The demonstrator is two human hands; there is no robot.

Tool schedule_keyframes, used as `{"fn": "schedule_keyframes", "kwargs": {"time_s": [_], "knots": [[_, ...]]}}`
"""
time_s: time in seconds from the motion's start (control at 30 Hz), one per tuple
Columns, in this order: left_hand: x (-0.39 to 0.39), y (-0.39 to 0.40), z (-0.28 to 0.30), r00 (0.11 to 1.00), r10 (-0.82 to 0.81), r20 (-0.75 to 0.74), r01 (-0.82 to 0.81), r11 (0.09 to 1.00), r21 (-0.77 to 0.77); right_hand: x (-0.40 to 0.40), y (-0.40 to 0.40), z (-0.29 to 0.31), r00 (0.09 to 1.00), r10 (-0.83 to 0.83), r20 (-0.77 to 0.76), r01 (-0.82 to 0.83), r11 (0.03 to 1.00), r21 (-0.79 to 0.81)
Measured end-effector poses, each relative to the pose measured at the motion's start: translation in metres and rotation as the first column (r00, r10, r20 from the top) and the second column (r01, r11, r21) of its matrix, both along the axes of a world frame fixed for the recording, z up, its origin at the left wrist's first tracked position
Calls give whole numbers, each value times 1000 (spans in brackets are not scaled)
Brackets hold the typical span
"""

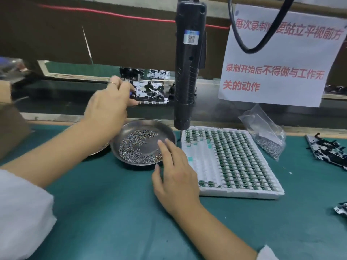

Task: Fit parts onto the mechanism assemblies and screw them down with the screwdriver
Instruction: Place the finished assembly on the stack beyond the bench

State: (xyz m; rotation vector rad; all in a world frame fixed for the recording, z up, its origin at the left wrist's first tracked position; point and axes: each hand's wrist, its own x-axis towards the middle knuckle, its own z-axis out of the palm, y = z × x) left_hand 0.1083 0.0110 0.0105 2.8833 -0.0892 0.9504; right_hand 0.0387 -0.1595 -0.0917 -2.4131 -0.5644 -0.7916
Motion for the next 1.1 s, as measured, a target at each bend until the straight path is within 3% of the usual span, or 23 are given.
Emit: {"fn": "schedule_keyframes", "kwargs": {"time_s": [0.13,0.27,0.4,0.47,0.53,0.63,0.73,0.87,1.1], "knots": [[-82,27,-2,995,-77,71,74,996,43,-5,1,1,999,23,-46,-15,986,167],[-154,27,-34,983,-183,-28,184,980,80,-8,-2,-1,986,115,-117,-72,946,315],[-184,20,-82,949,-285,-135,302,946,122,-14,-6,2,964,267,-10,-236,871,431],[-183,18,-95,943,-297,-150,319,935,157,-20,-10,2,910,412,43,-407,870,278],[-177,20,-97,945,-288,-155,310,940,143,-23,-11,0,829,559,4,-559,829,-38],[-164,38,-91,959,-259,-117,268,962,59,-23,-6,-3,798,600,-54,-586,754,-297],[-141,74,-87,997,-36,-69,33,999,-42,-21,-4,-4,808,586,-50,-563,745,-357],[-115,107,-93,950,263,-169,-262,965,27,-18,-3,-6,827,557,-69,-541,759,-362],[-109,110,-83,948,184,-261,-251,934,-255,-19,-6,-4,824,550,-137,-565,778,-276]]}}
